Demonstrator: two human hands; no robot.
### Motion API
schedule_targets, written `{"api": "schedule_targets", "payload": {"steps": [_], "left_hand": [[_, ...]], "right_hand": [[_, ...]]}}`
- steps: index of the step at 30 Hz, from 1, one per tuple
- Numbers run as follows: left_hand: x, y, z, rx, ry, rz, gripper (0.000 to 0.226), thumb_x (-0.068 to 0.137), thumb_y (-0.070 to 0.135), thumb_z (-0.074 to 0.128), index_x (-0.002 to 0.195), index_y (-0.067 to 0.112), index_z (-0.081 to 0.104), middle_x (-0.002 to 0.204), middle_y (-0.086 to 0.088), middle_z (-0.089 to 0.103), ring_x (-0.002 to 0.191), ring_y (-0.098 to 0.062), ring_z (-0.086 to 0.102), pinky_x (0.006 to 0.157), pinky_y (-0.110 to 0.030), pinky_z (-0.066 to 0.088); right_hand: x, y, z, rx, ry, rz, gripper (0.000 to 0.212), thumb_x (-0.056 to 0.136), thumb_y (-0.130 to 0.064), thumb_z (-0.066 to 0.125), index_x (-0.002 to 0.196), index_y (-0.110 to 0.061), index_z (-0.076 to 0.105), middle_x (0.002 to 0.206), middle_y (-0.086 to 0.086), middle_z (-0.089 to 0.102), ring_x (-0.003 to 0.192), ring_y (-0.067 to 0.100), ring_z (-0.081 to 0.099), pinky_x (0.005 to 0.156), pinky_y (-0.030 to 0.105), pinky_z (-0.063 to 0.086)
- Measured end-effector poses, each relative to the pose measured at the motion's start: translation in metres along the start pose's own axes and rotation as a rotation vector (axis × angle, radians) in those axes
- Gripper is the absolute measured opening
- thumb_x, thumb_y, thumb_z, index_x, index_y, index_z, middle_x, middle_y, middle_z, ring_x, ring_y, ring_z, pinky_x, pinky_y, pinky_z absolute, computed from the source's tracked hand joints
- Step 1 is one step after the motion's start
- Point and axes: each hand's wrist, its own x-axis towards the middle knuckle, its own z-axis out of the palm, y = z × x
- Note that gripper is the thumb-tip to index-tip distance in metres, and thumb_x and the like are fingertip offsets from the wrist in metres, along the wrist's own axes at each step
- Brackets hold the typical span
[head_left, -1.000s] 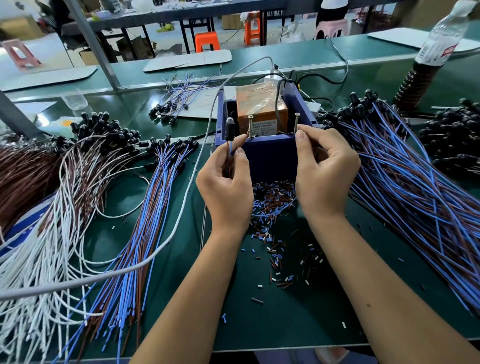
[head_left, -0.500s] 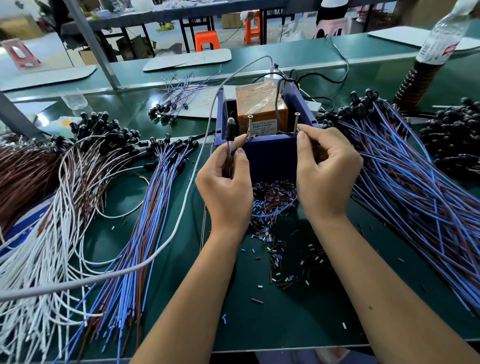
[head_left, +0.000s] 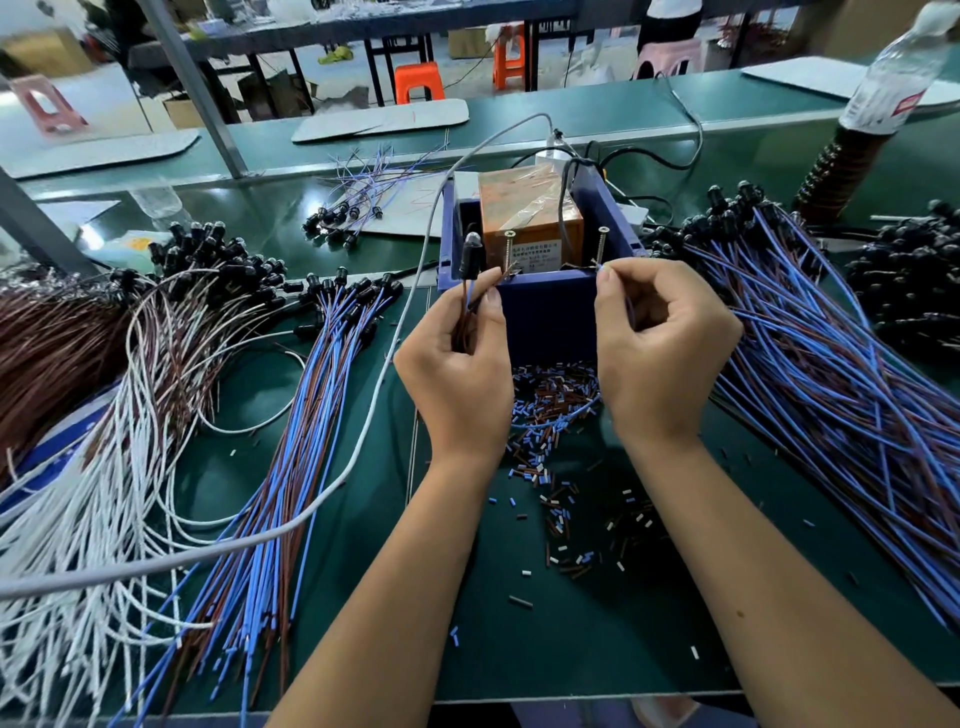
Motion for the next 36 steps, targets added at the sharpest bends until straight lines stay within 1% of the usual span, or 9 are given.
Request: {"api": "schedule_targets", "payload": {"steps": [1,2,6,12,18,23,25,31,36], "left_hand": [[0.0003,-0.0003,0.0003,0.008,0.009,-0.003,0.017,0.098,0.005,0.065,0.107,0.006,0.079,0.07,0.009,0.063,0.069,0.007,0.054,0.07,-0.016,0.045],[0.0008,-0.0003,0.0004,0.01,0.015,-0.006,0.017,0.098,0.005,0.065,0.107,0.006,0.079,0.076,0.008,0.068,0.071,0.005,0.057,0.072,-0.018,0.047],[0.0014,0.0028,-0.001,0.001,0.027,-0.027,0.017,0.098,0.003,0.064,0.108,0.003,0.078,0.091,-0.002,0.076,0.082,0.001,0.065,0.081,-0.02,0.053],[0.0016,0.0034,-0.0013,0.016,0.033,-0.04,0.017,0.098,0.003,0.064,0.107,0.005,0.079,0.084,0.005,0.072,0.076,0.006,0.06,0.077,-0.018,0.05],[0.0013,0.0039,-0.0009,0.002,0.03,-0.057,0.017,0.098,0.003,0.064,0.108,0.004,0.078,0.086,0.002,0.073,0.078,0.004,0.061,0.078,-0.019,0.051],[0.0012,0.0024,-0.0014,0.007,0.031,-0.06,0.017,0.098,0.003,0.064,0.108,0.005,0.079,0.082,0.001,0.07,0.074,0.005,0.057,0.074,-0.018,0.048],[0.0023,0.0016,-0.0017,0.011,0.043,-0.057,0.018,0.098,0.003,0.064,0.108,0.004,0.079,0.079,-0.004,0.07,0.072,0.007,0.054,0.073,-0.017,0.046],[0.0024,0.0027,-0.0021,0.054,0.135,-0.026,0.017,0.097,0.004,0.064,0.105,0.007,0.079,0.08,0.001,0.07,0.071,0.006,0.056,0.074,-0.016,0.047],[0.0027,0.0023,-0.0008,0.024,0.072,-0.045,0.018,0.098,0.004,0.064,0.107,0.005,0.079,0.085,0.002,0.072,0.074,0.005,0.058,0.075,-0.017,0.049]], "right_hand": [[0.0006,0.0004,0.0006,-0.002,0.001,0.007,0.012,0.096,-0.015,0.07,0.087,-0.009,0.077,0.078,0.0,0.071,0.07,0.014,0.065,0.064,0.024,0.051],[0.0014,0.0009,0.0008,-0.003,0.001,0.011,0.013,0.096,-0.015,0.071,0.086,-0.009,0.077,0.077,0.0,0.07,0.069,0.015,0.065,0.064,0.024,0.051],[0.0039,0.0021,0.0006,-0.007,-0.007,0.015,0.014,0.095,-0.015,0.071,0.084,-0.009,0.077,0.075,0.0,0.07,0.067,0.015,0.064,0.062,0.024,0.05],[0.005,0.0028,-0.0002,-0.005,0.005,0.014,0.014,0.094,-0.014,0.071,0.082,-0.009,0.076,0.074,0.001,0.069,0.065,0.014,0.063,0.06,0.023,0.05],[0.0058,0.0037,-0.0005,-0.007,0.013,0.006,0.014,0.094,-0.014,0.071,0.081,-0.01,0.076,0.072,-0.001,0.068,0.064,0.013,0.062,0.06,0.02,0.047],[0.0064,0.005,-0.0004,-0.019,0.031,0.003,0.013,0.094,-0.015,0.071,0.082,-0.01,0.076,0.073,-0.001,0.069,0.064,0.013,0.063,0.061,0.02,0.048],[0.0066,0.0056,-0.0002,-0.019,0.047,0.006,0.013,0.093,-0.014,0.071,0.082,-0.01,0.076,0.073,-0.001,0.069,0.065,0.014,0.063,0.061,0.023,0.049],[0.0057,0.0064,0.0014,-0.003,0.017,-0.002,0.014,0.095,-0.017,0.07,0.086,-0.01,0.077,0.077,0.0,0.071,0.069,0.015,0.066,0.064,0.036,0.054],[0.0056,0.0069,0.001,0.0,0.005,-0.011,0.014,0.097,-0.018,0.07,0.088,-0.01,0.077,0.08,-0.001,0.071,0.071,0.015,0.066,0.065,0.036,0.055]]}}
